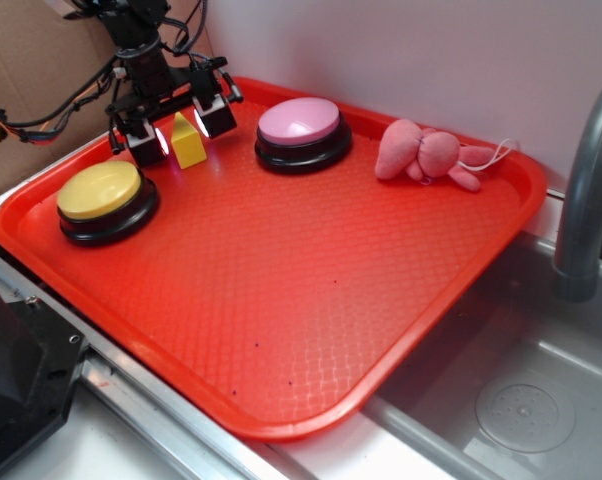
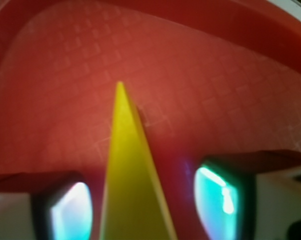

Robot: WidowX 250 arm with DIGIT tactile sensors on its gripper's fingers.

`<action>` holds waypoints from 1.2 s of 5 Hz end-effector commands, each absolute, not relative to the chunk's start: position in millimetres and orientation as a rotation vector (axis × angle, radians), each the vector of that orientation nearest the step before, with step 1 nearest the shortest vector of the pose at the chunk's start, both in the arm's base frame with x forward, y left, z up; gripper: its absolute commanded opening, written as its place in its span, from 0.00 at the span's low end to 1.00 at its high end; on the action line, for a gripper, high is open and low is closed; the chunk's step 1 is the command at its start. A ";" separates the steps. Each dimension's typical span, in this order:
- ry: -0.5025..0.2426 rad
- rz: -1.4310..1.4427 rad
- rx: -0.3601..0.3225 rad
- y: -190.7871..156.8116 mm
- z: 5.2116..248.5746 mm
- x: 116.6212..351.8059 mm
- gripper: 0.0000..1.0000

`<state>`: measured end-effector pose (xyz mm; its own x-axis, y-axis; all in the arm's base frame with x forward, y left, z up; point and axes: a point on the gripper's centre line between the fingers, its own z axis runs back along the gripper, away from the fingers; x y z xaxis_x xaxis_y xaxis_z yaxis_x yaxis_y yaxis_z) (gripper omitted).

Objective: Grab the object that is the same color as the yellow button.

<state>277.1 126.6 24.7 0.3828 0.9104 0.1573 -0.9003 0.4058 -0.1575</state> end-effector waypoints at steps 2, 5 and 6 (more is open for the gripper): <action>-0.259 0.975 0.030 127.9 63.5 279.8 0.00; -0.155 0.422 -0.070 48.7 148.0 258.6 0.00; -0.151 0.288 -0.118 16.4 161.0 235.7 0.00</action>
<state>236.9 1.2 144.5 0.9509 0.3000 0.0761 -0.2890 0.9486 -0.1289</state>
